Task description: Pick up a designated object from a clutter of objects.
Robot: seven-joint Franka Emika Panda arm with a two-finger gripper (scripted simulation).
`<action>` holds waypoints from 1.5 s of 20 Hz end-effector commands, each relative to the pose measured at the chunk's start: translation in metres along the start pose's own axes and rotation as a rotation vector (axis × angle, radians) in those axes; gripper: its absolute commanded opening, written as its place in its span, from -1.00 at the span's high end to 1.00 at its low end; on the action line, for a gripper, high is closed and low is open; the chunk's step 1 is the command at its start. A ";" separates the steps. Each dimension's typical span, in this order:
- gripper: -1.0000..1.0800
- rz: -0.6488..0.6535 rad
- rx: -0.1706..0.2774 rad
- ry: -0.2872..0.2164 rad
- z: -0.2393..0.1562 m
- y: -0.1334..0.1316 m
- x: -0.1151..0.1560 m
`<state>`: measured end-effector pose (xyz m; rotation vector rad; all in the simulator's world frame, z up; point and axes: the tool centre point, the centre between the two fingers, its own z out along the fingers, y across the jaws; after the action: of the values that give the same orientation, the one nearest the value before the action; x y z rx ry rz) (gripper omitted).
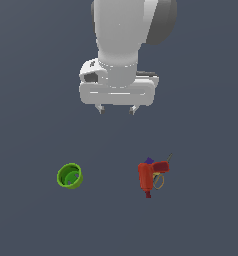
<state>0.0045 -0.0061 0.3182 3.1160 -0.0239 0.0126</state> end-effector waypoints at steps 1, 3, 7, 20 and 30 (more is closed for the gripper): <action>-1.00 0.000 0.000 0.000 0.000 0.000 0.000; -1.00 0.000 0.002 -0.001 0.000 -0.002 -0.001; -1.00 -0.002 0.011 -0.007 -0.001 -0.012 -0.004; -1.00 0.069 0.023 -0.025 0.008 -0.020 0.005; -1.00 0.257 0.043 -0.078 0.032 -0.043 0.025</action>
<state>0.0272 0.0315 0.2902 3.1346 -0.3756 -0.0889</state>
